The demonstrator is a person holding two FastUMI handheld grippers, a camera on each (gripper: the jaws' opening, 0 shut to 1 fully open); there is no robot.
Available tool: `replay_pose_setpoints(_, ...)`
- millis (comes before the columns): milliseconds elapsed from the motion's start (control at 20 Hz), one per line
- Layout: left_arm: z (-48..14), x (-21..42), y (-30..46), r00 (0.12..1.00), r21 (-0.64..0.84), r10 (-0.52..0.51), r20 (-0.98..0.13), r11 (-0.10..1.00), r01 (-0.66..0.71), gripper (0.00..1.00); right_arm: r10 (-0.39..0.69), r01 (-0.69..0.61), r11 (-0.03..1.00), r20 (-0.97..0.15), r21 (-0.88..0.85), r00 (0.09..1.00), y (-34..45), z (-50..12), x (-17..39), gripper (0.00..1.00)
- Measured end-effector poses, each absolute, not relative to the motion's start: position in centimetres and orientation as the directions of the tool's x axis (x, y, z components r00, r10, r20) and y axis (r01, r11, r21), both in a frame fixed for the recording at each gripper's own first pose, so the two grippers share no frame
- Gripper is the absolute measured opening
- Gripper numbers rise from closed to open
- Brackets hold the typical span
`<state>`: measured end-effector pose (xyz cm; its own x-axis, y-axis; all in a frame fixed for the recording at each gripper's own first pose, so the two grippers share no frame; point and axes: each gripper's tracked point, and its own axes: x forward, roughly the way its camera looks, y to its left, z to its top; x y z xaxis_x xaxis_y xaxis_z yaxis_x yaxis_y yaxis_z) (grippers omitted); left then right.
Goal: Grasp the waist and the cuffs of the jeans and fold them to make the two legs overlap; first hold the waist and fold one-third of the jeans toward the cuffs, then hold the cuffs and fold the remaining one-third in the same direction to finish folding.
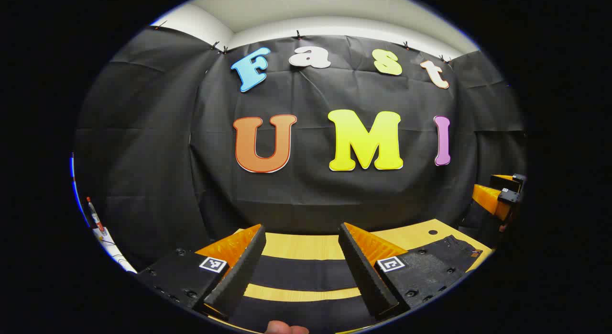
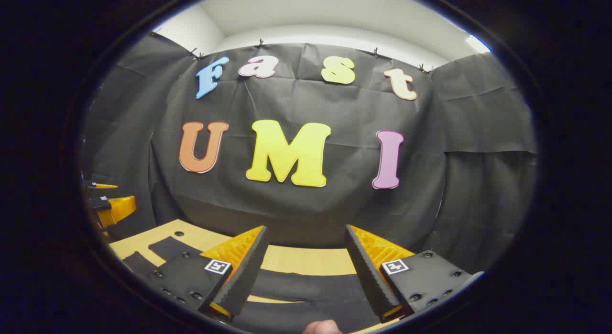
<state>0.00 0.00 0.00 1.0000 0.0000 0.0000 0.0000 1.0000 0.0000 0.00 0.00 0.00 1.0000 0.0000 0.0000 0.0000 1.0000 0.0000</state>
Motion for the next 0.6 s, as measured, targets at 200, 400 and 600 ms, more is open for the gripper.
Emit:
replay_pose_setpoints(200,-0.1,0.2,0.0,1.000,0.002,0.003,-0.002,1.000,-0.003,0.98,-0.013,0.013,1.000,0.004,-0.004,1.000,-0.6,0.1,0.0,0.98)
replay_pose_setpoints(400,-0.1,0.2,0.3,1.000,-0.002,0.014,-0.006,1.000,-0.014,0.98,-0.012,0.012,1.000,0.000,-0.004,1.000,-0.9,-0.2,0.0,0.98)
replay_pose_setpoints(600,-0.3,0.3,0.1,1.000,-0.002,0.019,-0.009,1.000,-0.019,0.98,-0.015,0.015,1.000,-0.004,-0.004,1.000,-1.3,-0.4,0.2,0.98)
